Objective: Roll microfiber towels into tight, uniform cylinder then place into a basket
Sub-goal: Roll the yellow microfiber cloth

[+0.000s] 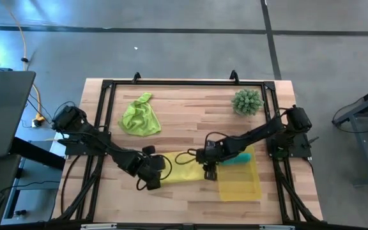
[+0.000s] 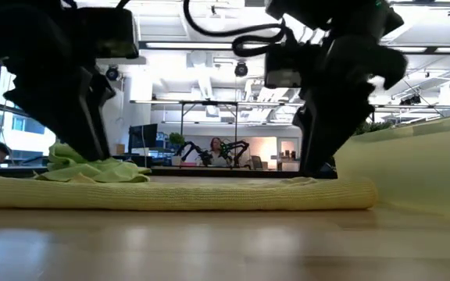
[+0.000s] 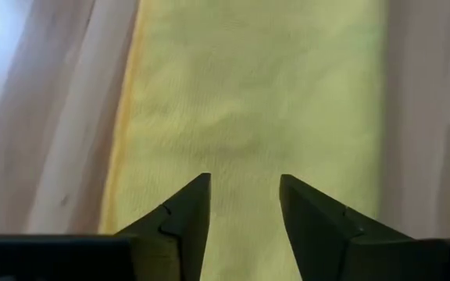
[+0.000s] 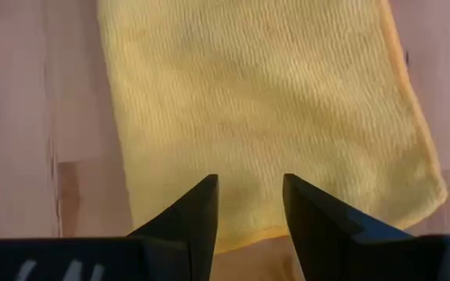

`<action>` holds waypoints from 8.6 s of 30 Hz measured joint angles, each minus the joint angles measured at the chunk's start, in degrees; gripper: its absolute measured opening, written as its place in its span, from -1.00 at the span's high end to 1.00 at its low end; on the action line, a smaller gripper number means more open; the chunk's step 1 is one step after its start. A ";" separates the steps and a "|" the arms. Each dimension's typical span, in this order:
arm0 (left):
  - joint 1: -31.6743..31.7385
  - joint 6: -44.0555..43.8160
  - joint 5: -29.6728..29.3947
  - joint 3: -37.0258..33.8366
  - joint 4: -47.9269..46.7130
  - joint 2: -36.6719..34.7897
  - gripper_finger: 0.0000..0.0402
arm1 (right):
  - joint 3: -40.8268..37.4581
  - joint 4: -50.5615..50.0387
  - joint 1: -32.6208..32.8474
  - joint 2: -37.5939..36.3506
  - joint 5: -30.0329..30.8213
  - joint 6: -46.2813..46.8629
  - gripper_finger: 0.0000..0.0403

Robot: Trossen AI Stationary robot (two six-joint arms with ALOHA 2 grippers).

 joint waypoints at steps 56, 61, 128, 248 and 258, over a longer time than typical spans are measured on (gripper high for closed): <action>-3.47 6.11 4.17 -5.54 21.66 0.66 0.42 | 14.97 -14.35 -3.25 3.64 13.50 -0.78 0.32; -3.56 7.20 4.16 -5.56 20.96 3.04 0.42 | 11.18 -14.02 0.45 4.32 14.21 10.70 0.32; -7.38 3.05 0.02 -5.54 30.34 7.62 0.42 | 9.59 3.31 -5.82 12.93 24.60 -6.88 0.32; -5.11 29.52 12.95 -5.28 27.65 10.55 0.06 | 12.83 9.89 14.28 15.19 8.34 -24.14 0.03; -5.17 26.67 12.97 -5.37 27.63 10.55 0.06 | 14.56 8.80 14.64 16.41 6.27 -27.82 0.03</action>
